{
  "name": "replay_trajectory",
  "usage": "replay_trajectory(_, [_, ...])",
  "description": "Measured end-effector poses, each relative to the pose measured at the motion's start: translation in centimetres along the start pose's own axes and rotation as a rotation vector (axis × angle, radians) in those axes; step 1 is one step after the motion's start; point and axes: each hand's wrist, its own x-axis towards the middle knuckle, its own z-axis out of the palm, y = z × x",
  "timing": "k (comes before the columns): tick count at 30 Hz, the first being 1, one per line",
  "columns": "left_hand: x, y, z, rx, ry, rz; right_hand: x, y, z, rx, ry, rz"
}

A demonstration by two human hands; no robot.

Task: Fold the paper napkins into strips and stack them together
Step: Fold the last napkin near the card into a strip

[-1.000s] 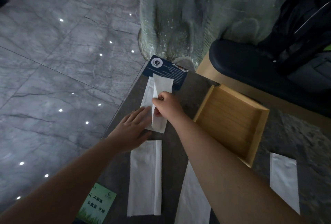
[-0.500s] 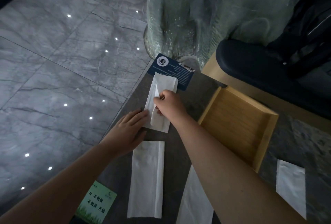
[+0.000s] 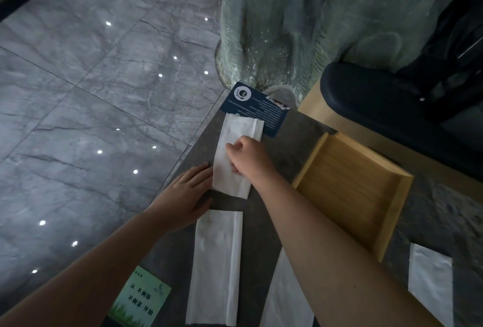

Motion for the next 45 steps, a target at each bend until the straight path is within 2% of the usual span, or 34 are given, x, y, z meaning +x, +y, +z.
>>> replay_trajectory(3, [0.0,0.2,0.2,0.002,0.001,-0.024,-0.1,0.3,-0.5,-0.115,0.035,-0.054])
replay_trajectory(8, [-0.1,0.2,0.5,-0.030,-0.002,-0.040,0.1,0.8,-3.3,-0.279,0.220,-0.087])
replay_trajectory(13, [0.1,-0.2,0.6,-0.058,-0.023,-0.035,1.0,1.1,-4.8,-0.385,0.171,-0.032])
replay_trajectory(19, [0.0,-0.5,0.9,-0.051,-0.027,-0.037,1.3,1.3,-4.5,-0.478,0.161,-0.061])
replay_trajectory(28, [0.0,-0.4,0.9,-0.033,-0.071,-0.053,1.5,2.0,-5.1,-0.425,0.131,-0.099])
replay_trajectory(40, [-0.1,-0.1,0.6,-0.033,-0.068,-0.039,1.4,1.9,-5.7,-0.262,0.076,-0.050])
replay_trajectory(45, [0.0,-0.2,0.4,-0.003,-0.082,-0.040,1.1,1.9,-5.8,-0.283,0.081,-0.040])
